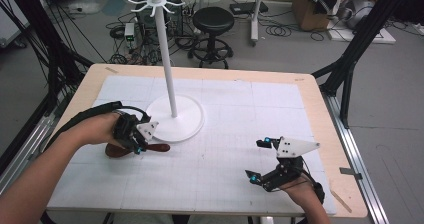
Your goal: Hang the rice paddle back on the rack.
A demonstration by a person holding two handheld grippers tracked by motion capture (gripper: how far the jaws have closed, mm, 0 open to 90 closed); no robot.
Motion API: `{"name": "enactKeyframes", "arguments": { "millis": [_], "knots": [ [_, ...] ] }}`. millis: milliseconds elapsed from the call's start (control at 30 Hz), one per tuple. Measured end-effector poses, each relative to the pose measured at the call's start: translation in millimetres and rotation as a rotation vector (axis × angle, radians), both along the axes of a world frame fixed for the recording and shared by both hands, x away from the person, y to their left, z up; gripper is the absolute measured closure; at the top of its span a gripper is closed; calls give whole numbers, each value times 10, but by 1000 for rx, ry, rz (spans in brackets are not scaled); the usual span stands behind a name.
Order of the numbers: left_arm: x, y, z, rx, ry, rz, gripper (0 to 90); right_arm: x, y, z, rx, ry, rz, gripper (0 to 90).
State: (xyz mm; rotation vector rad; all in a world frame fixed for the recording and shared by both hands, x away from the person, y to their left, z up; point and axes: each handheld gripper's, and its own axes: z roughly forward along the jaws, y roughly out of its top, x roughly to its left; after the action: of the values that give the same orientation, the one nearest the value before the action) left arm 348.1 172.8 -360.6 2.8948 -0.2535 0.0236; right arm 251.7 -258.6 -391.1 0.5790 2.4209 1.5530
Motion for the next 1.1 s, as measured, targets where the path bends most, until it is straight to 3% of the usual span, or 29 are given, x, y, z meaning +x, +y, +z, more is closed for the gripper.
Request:
{"name": "enactKeyframes", "arguments": {
  "millis": [433,1100],
  "knots": [
    [-36,118,155,-68,-6,6,784,-6,12,1,0,1,5,3],
    [-101,351,322,-190,-8,83,783,-4,21,0,-2,2,9,3]
  ]
}}
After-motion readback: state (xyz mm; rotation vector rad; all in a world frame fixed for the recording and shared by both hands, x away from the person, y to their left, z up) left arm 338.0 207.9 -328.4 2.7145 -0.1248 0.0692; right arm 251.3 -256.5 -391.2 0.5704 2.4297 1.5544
